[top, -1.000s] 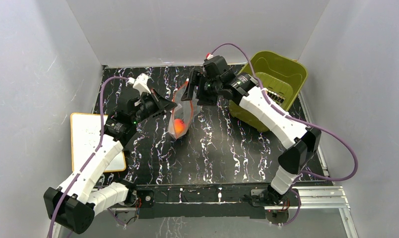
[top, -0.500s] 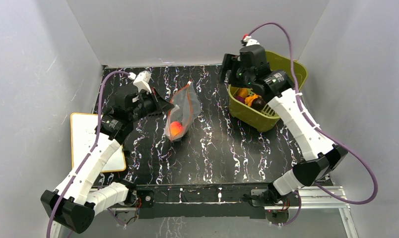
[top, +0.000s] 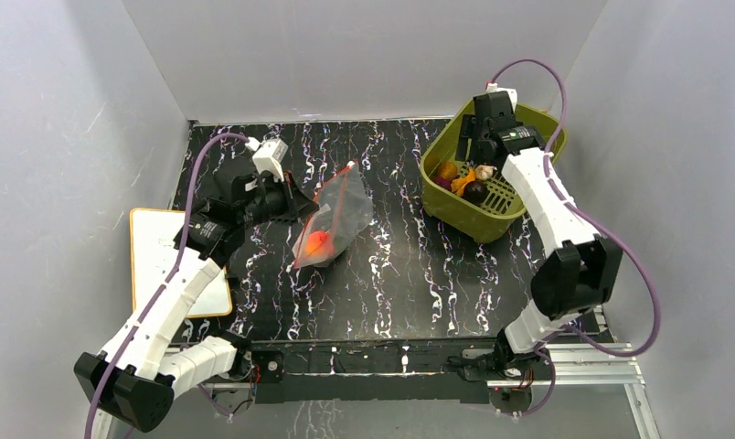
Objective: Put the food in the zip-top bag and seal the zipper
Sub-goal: Pick up the fake vegetable from the bin.
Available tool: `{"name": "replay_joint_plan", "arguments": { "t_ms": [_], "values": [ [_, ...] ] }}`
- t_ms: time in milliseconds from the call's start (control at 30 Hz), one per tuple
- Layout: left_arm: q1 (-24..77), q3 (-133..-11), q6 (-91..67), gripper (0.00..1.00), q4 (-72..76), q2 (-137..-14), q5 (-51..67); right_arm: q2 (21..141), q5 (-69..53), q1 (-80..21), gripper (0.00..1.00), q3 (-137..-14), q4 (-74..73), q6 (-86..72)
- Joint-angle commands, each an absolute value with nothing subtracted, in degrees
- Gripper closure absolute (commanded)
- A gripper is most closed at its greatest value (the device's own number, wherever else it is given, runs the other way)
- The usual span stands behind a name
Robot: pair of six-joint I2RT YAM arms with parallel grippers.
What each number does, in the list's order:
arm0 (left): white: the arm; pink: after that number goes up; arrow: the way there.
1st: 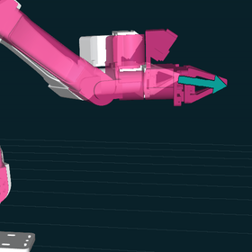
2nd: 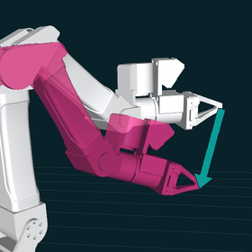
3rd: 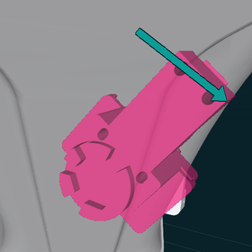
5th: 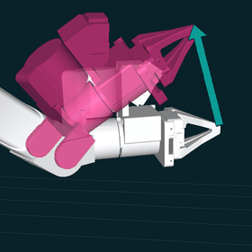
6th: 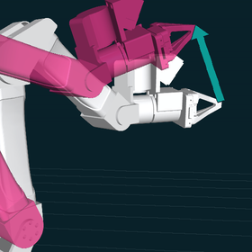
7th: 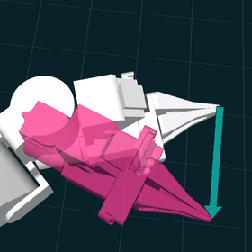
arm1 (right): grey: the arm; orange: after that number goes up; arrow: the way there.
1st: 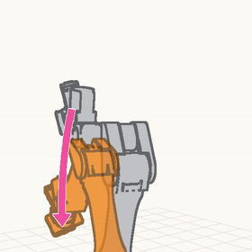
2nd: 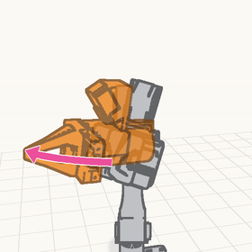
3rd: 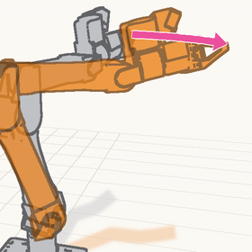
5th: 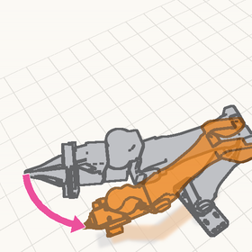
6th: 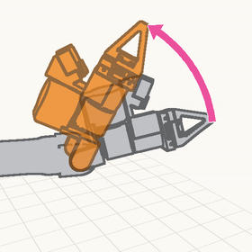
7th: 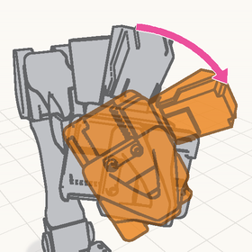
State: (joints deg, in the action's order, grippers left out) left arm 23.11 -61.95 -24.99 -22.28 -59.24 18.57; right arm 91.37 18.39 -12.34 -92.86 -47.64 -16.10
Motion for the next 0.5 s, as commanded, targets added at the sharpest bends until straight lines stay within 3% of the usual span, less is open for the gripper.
{"name": "replay_joint_plan", "arguments": {
  "t_ms": [0, 233, 467],
  "values": [
    [23.2, -60.0, -22.2, 1.0, -24.1, -58.3, 20.8, 95.6, 22.0, -10.7, 0.27, -92.5, -41.2, -12.9],
    [23.2, -60.7, -18.4, 1.0, -26.3, -58.6, 20.2, 104.0, 26.6, -8.4, 0.26, -93.0, -35.7, -10.3],
    [23.2, -60.7, -18.4, 1.0, -27.9, -58.0, 17.7, 111.5, 22.2, -5.0, 0.24, -96.7, -34.6, -10.3]
  ]
}}
